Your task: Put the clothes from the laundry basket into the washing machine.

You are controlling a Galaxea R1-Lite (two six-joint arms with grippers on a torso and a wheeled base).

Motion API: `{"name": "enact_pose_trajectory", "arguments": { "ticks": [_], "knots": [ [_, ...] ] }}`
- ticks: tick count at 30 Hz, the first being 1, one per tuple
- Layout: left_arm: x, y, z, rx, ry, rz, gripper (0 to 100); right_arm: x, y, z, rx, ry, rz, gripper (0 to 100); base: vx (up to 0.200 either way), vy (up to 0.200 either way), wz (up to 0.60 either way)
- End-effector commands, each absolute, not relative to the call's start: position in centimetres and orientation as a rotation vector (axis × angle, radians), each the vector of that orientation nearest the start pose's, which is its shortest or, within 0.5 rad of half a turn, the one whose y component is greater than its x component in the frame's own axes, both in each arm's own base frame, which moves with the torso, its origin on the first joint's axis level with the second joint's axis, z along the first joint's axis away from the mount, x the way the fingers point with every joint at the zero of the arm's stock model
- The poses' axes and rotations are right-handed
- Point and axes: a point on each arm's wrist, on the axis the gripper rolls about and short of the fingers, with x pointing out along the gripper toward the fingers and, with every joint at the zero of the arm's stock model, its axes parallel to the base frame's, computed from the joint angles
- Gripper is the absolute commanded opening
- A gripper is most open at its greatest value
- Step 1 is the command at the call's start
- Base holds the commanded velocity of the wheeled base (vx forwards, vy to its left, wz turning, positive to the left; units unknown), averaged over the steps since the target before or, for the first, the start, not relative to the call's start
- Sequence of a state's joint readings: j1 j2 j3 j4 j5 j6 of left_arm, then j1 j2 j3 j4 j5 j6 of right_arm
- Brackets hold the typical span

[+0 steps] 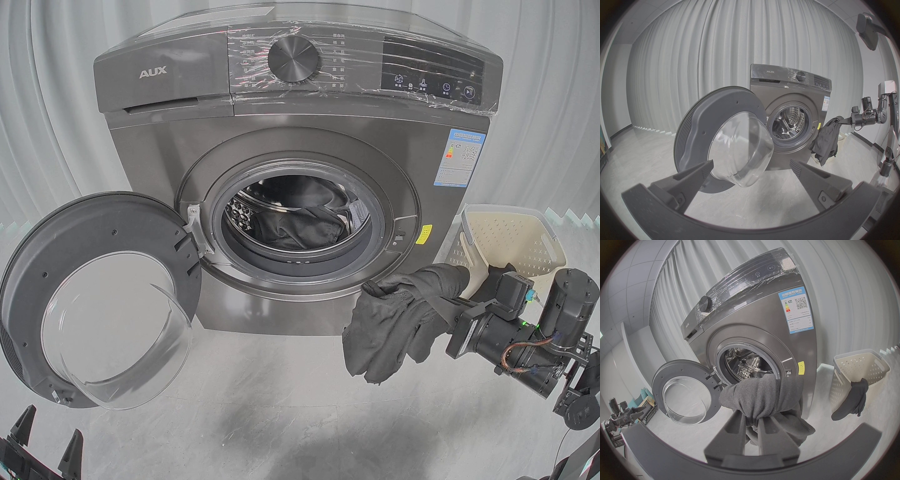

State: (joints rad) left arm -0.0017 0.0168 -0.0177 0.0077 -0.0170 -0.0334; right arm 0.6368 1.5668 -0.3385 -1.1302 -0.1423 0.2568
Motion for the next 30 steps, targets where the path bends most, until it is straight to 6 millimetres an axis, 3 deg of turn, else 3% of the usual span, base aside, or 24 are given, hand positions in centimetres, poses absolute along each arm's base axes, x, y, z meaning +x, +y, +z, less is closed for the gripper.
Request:
{"name": "enact_pose_trajectory", "arguments": {
  "ticks": [1,12,21,30],
  "knots": [
    [-2.3,0.0,7.6,-0.032,0.005,-0.018,100,18.9,13.6,15.1,0.214,0.155,0.479,0,0.0,0.0,0.0],
    [-2.3,0.0,7.5,0.001,0.006,-0.018,100,18.6,14.9,15.3,0.218,0.13,0.532,0,0.0,0.0,0.0],
    [-2.3,0.0,7.6,-0.002,0.003,-0.018,100,19.3,17.3,15.4,0.221,0.124,0.568,0,0.0,0.0,0.0],
    [-2.4,0.0,8.2,-0.021,-0.041,-0.013,100,21.4,19.6,14.6,0.241,0.073,0.572,0,0.0,0.0,0.0]
  ]
}}
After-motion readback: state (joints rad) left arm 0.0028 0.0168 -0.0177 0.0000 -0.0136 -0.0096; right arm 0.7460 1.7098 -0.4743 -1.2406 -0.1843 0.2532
